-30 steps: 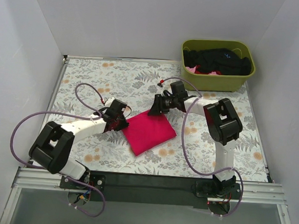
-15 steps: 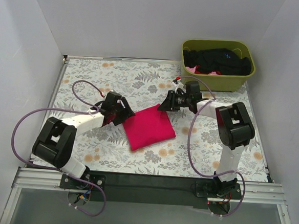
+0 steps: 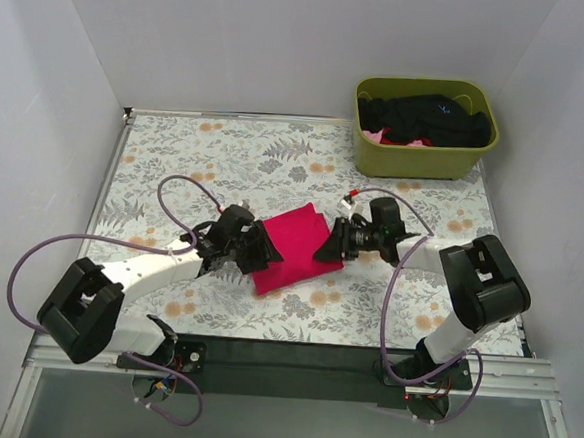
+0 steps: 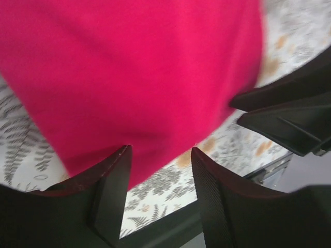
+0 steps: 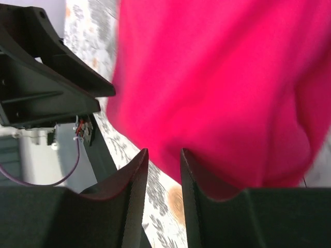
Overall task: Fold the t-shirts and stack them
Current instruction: Fold the tshirt
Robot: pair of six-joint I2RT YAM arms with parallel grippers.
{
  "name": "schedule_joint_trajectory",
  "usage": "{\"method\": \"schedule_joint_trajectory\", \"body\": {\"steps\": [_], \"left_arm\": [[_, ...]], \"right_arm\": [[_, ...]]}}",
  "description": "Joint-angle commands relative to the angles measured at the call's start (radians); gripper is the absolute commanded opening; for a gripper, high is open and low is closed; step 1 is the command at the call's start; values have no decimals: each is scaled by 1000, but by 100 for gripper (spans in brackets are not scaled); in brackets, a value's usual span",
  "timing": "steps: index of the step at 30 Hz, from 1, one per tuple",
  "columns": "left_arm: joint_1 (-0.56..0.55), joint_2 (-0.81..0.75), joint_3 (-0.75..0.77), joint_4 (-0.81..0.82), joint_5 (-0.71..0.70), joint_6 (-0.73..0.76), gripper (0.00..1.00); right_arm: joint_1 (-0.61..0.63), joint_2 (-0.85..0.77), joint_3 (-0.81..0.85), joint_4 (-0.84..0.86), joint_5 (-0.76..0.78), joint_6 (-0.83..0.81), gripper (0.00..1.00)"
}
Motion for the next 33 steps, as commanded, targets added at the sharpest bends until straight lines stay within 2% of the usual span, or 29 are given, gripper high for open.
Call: {"method": "schedule_joint_trajectory", "body": {"steps": [1, 6, 11, 12, 15, 19, 22, 27, 33], "left_arm": [[-6, 32, -45, -23, 23, -63, 45], [-6, 26, -109, -29, -16, -138, 40], [-6, -6, -120, -81, -59, -134, 41], [-6, -12, -110, -85, -60, -122, 45], [-6, -58, -68, -109, -88, -74, 60], [13, -104, -18, -175, -227, -15, 65], [100, -97, -2, -158, -214, 70, 69], [189, -20, 29, -95, -212, 226, 70], [241, 118, 87, -43, -191, 268, 65]], "right_arm": [[-39, 16, -97, 102, -6, 39, 32], [-149, 56, -244, 162, -23, 73, 31], [-163, -9, -269, 157, -45, 57, 31], [-162, -29, -263, 156, -60, 56, 31], [-157, -112, -217, 134, -61, 33, 32], [-145, -155, -52, -46, -3, -127, 33], [-143, -113, 36, -91, 6, -198, 34], [-143, 61, 244, -172, 0, -283, 35], [-131, 194, 344, -223, -18, -285, 34]]}}
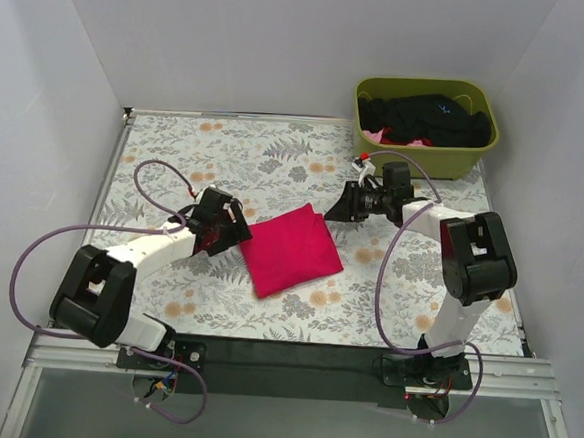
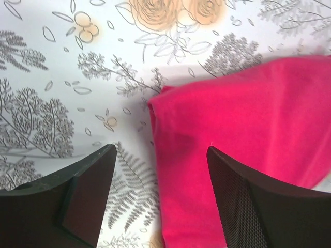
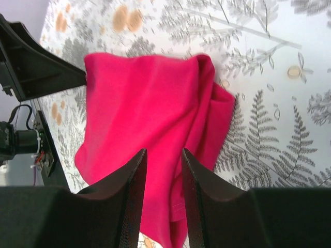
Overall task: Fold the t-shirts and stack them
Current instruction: Fold the tshirt
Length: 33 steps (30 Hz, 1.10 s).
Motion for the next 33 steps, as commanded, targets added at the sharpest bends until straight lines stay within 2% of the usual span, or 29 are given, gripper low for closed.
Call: {"method": "schedule_joint_trajectory", "body": {"steps": [1, 9, 12, 13, 17, 21, 24, 26, 27, 29, 30, 31, 33], "left_arm": [[21, 37, 49, 49, 1, 66, 65], [29, 156, 116, 57, 9, 89, 53], [30, 159, 124, 57, 4, 91, 43], [30, 159, 122, 58, 1, 91, 36], [32, 157, 118, 57, -5, 89, 24], [35, 157, 115, 57, -8, 85, 22], [35, 165, 115, 58, -8, 88, 22], [35, 166, 115, 58, -6, 94, 24], [36, 165, 115, 63, -5, 99, 34], [36, 153, 112, 68, -6, 108, 47], [38, 148, 104, 77, -5, 111, 58], [38, 139, 100, 84, -2, 115, 63], [41, 122, 87, 118, 18, 134, 66]], "right_arm": [[14, 43, 48, -73, -20, -42, 35], [40, 109, 68, -99, -55, -46, 34], [43, 119, 67, -105, -44, -52, 25], [42, 111, 64, -107, -38, -55, 16], [34, 56, 21, -125, 12, -75, 2], [0, -7, -48, -125, 110, -56, 1], [-7, -21, -64, -132, 97, -65, 2], [-7, -21, -53, -133, 63, -83, 11], [-7, -23, -25, -139, 40, -115, 16], [-4, -26, 8, -150, 29, -144, 26], [-4, -23, 25, -153, 26, -158, 30], [-4, -13, 65, -153, 22, -178, 36], [-4, 7, 107, -155, 19, -195, 39]]}}
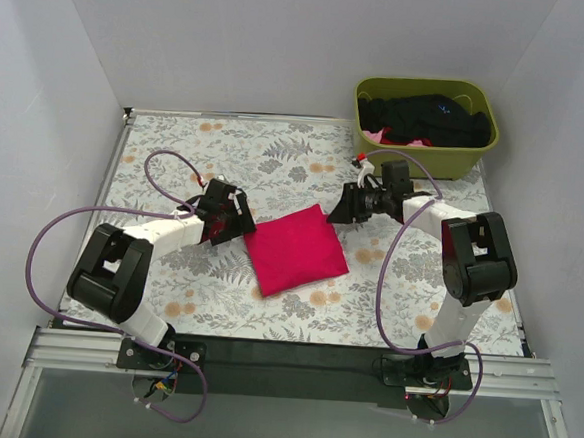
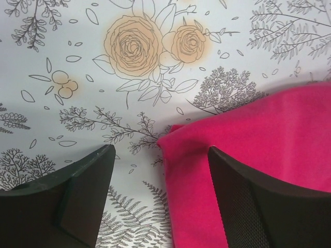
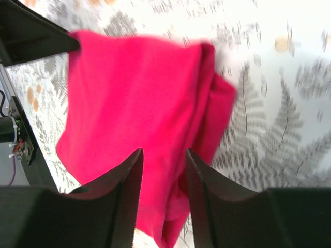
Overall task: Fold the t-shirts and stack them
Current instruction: Fold the tshirt, then neatly place the folded tshirt to the corner
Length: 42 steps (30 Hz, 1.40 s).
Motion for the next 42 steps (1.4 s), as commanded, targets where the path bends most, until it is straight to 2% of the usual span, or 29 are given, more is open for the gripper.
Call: {"method": "schedule_joint_trajectory", "body": {"steps": [1, 7, 12, 23, 26, 29, 30, 31, 35, 42], "left_arm": [[10, -52, -23, 69, 26, 40, 68], [22, -23, -57, 158, 133, 89, 65], [36, 39, -38, 173, 175, 118, 54], [42, 88, -30, 179, 233, 130, 35], [42, 88, -30, 181, 233, 133, 30], [42, 88, -29, 181, 232, 139, 24], [42, 83, -27, 179, 232, 141, 21], [42, 82, -21, 178, 233, 146, 15], [42, 42, -6, 158, 233, 162, 5], [41, -76, 11, 138, 256, 175, 3]], "right_arm": [[2, 27, 146, 17, -34, -71, 41], [9, 159, 286, 14, -80, -93, 47], [16, 239, 359, 16, -118, -101, 47], [49, 342, 393, 17, -134, -124, 44], [52, 356, 399, 19, -137, -124, 40], [52, 367, 405, 19, -146, -125, 28], [52, 365, 407, 17, -149, -127, 18], [51, 362, 409, 19, -151, -130, 14], [54, 310, 395, 17, -145, -148, 1], [52, 111, 269, 20, -62, -156, 1]]}}
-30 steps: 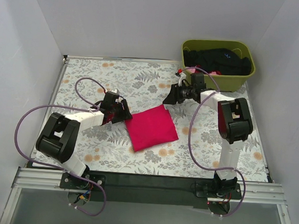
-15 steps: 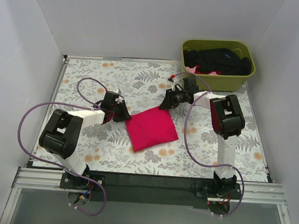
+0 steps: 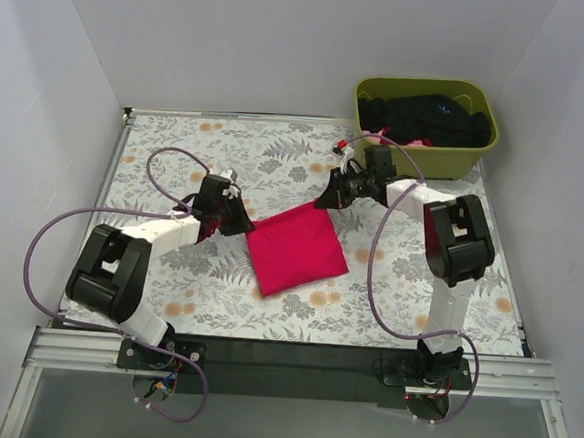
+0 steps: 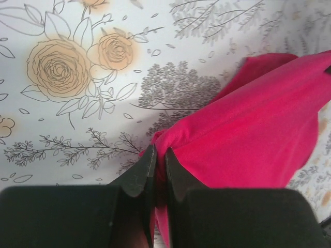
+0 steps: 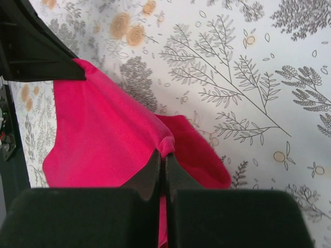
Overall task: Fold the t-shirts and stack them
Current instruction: Neatly place the folded tshirt to the corner
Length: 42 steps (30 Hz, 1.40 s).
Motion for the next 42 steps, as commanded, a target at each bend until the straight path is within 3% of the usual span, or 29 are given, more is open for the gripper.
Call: {"method": "schedule_joint_trajectory", "body": {"steps": [1, 5, 9, 14, 17, 28, 30, 32, 37, 42], "left_arm": [[-2, -104, 32, -25, 13, 28, 3], [-8, -154, 24, -27, 28, 40, 4], [-11, -154, 4, -27, 8, 49, 12], [-10, -101, -2, -22, -26, 45, 34], [-11, -63, 15, -19, -52, 45, 42], [-11, 13, 56, 30, -55, 77, 45], [-10, 19, 61, 44, -49, 86, 45], [-11, 33, 70, 48, -44, 98, 39], [-10, 13, 73, 48, -32, 117, 11], [-13, -70, 52, 52, -10, 135, 5]], "right_arm": [[-1, -149, -58, 30, 52, -22, 1], [-1, -232, -130, 42, 94, -22, 1], [-6, -259, -170, 68, 102, -22, 1], [-6, -214, -158, 80, 96, -14, 1], [-6, -181, -141, 85, 82, -8, 1], [-6, -127, -78, 86, 43, 7, 1], [-6, -128, -75, 86, 43, 7, 1], [-6, -133, -75, 86, 45, 7, 1], [-6, -160, -100, 85, 54, 6, 1], [-6, -212, -137, 86, 77, 13, 1]]}}
